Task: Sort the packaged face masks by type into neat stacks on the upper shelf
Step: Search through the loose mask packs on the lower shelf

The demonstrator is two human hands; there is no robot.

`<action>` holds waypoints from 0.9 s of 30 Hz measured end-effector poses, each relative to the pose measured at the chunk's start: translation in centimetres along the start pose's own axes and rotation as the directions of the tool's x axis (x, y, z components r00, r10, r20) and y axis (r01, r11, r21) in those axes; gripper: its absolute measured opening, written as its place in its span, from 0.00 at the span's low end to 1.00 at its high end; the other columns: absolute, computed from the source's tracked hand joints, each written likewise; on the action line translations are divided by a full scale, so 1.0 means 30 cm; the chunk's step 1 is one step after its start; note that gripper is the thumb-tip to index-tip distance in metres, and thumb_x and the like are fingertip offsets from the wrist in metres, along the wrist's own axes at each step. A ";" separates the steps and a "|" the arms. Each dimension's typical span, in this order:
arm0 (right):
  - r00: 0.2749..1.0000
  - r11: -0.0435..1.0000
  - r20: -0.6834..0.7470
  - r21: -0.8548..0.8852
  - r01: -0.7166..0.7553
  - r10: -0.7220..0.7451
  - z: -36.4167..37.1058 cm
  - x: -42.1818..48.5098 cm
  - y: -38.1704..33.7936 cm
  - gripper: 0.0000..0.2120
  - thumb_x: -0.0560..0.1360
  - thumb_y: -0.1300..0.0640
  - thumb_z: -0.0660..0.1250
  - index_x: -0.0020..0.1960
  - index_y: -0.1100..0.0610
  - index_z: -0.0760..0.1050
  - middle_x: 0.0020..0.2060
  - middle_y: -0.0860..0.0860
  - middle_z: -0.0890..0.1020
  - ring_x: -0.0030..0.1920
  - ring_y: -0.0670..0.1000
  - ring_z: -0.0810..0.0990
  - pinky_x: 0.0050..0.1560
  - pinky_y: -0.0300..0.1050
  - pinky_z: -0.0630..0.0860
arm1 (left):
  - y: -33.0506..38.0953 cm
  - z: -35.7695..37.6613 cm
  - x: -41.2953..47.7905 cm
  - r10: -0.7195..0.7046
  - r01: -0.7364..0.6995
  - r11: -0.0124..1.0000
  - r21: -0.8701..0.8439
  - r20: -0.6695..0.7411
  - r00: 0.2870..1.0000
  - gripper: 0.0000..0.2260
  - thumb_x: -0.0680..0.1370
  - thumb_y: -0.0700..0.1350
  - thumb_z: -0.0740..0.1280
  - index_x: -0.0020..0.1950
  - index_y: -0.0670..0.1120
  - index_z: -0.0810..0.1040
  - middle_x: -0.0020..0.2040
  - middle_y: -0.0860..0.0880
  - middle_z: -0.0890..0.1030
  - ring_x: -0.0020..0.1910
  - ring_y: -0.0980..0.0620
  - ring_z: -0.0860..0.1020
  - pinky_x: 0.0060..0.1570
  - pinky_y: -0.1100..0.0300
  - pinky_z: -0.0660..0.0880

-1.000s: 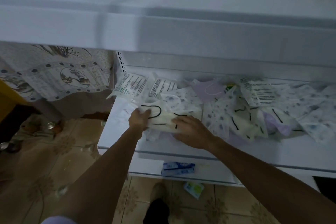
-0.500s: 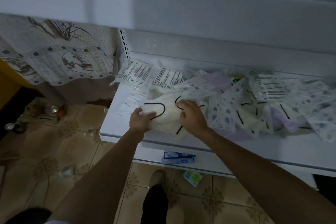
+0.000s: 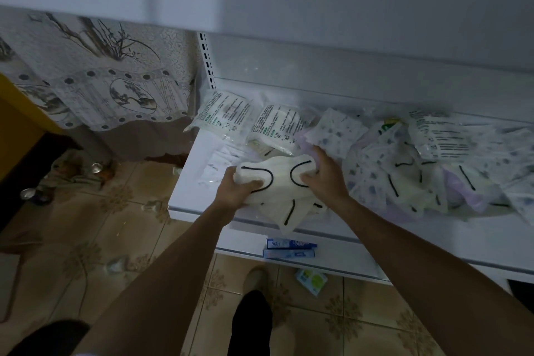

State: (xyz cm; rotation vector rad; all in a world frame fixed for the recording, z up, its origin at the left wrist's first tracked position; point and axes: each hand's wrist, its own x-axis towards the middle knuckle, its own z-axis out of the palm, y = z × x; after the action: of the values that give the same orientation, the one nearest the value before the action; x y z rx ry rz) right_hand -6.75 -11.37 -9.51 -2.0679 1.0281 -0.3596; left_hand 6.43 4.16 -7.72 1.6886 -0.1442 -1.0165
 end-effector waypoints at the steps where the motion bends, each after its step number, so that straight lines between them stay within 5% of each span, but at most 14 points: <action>1: 1.000 1.000 0.004 0.020 0.003 -0.003 -0.001 -0.003 -0.006 0.34 0.69 0.65 0.68 0.73 0.56 0.62 0.64 0.56 0.74 0.63 0.55 0.73 0.63 0.49 0.72 | -0.001 0.010 -0.002 0.021 -0.021 1.000 0.017 0.006 1.000 0.25 0.67 0.40 0.76 0.59 0.49 0.68 0.55 0.46 0.74 0.54 0.45 0.75 0.47 0.49 0.78; 7: 0.998 0.992 -0.045 -0.120 -0.045 0.040 -0.085 -0.045 -0.006 0.21 0.72 0.57 0.58 0.65 0.56 0.70 0.57 0.57 0.78 0.58 0.58 0.76 0.56 0.52 0.74 | 0.046 0.017 -0.060 0.178 -0.169 0.981 0.090 -0.099 0.979 0.23 0.67 0.36 0.74 0.55 0.52 0.69 0.53 0.46 0.75 0.54 0.44 0.75 0.51 0.44 0.78; 9: 0.996 0.997 -0.057 -0.034 -0.065 0.063 -0.119 -0.089 -0.035 0.22 0.73 0.50 0.62 0.65 0.58 0.71 0.59 0.55 0.77 0.60 0.57 0.75 0.57 0.47 0.72 | 0.072 -0.016 -0.112 0.219 -0.211 0.975 0.071 -0.126 0.968 0.22 0.67 0.34 0.74 0.54 0.50 0.70 0.51 0.46 0.76 0.52 0.44 0.76 0.47 0.48 0.79; 12: 0.972 0.939 0.154 0.271 -0.212 0.175 -0.173 -0.187 -0.151 0.35 0.72 0.49 0.72 0.73 0.55 0.60 0.67 0.50 0.69 0.65 0.52 0.70 0.60 0.42 0.70 | 0.120 -0.062 -0.254 0.291 -0.288 0.957 0.036 -0.111 0.950 0.19 0.66 0.32 0.73 0.50 0.48 0.72 0.43 0.50 0.80 0.41 0.53 0.79 0.34 0.59 0.77; 14: 0.950 0.877 0.291 0.420 -0.234 0.114 -0.230 -0.274 -0.235 0.35 0.72 0.54 0.72 0.73 0.52 0.59 0.64 0.48 0.71 0.57 0.48 0.74 0.48 0.38 0.76 | 0.166 -0.095 -0.382 0.322 -0.319 0.947 0.045 -0.086 0.943 0.19 0.69 0.30 0.70 0.54 0.47 0.73 0.42 0.49 0.81 0.37 0.55 0.79 0.30 0.63 0.75; 17: 0.933 0.828 0.353 0.503 -0.247 0.064 -0.322 -0.406 -0.351 0.27 0.74 0.58 0.70 0.69 0.52 0.63 0.56 0.46 0.74 0.46 0.44 0.74 0.34 0.30 0.73 | 0.230 -0.157 -0.574 0.372 -0.368 0.928 0.064 -0.071 0.926 0.21 0.71 0.30 0.68 0.61 0.45 0.73 0.51 0.41 0.79 0.41 0.48 0.78 0.34 0.58 0.76; 18: 0.919 0.817 0.391 0.514 -0.263 0.050 -0.347 -0.447 -0.393 0.24 0.74 0.55 0.70 0.66 0.52 0.64 0.56 0.45 0.74 0.47 0.44 0.73 0.34 0.31 0.72 | 0.253 -0.174 -0.637 0.384 -0.380 0.923 0.059 -0.085 0.919 0.21 0.71 0.31 0.69 0.62 0.45 0.73 0.52 0.41 0.78 0.42 0.46 0.78 0.35 0.57 0.76; 21: 0.833 0.809 0.550 0.464 -0.361 0.056 -0.394 -0.546 -0.501 0.38 0.64 0.39 0.75 0.68 0.52 0.68 0.64 0.52 0.75 0.58 0.51 0.72 0.45 0.47 0.75 | 0.325 -0.207 -0.830 0.403 -0.407 0.913 0.000 -0.136 0.905 0.24 0.72 0.30 0.68 0.65 0.46 0.70 0.54 0.42 0.78 0.44 0.46 0.78 0.34 0.54 0.77; 24: 0.832 0.740 0.550 0.590 -0.323 -0.075 -0.439 -0.616 -0.623 0.22 0.72 0.50 0.71 0.63 0.56 0.75 0.58 0.57 0.80 0.52 0.55 0.80 0.44 0.51 0.80 | 0.397 -0.249 -1.014 0.436 -0.447 0.894 -0.018 -0.186 0.880 0.23 0.73 0.29 0.67 0.62 0.48 0.69 0.47 0.46 0.76 0.39 0.50 0.76 0.26 0.59 0.77; 27: 0.892 0.647 0.413 0.734 -0.206 -0.185 -0.492 -0.658 -0.769 0.18 0.73 0.64 0.67 0.62 0.66 0.73 0.51 0.61 0.82 0.44 0.55 0.83 0.42 0.47 0.81 | 0.480 -0.318 -1.132 0.503 -0.511 0.859 0.038 -0.250 0.827 0.25 0.72 0.30 0.68 0.65 0.48 0.69 0.47 0.48 0.76 0.40 0.52 0.76 0.29 0.57 0.75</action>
State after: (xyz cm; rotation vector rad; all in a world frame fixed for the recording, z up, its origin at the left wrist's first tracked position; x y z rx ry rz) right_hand -14.66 4.56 19.17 -1.2542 0.4525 -0.2210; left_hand -2.70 24.58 23.11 1.6115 -0.3879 -0.3964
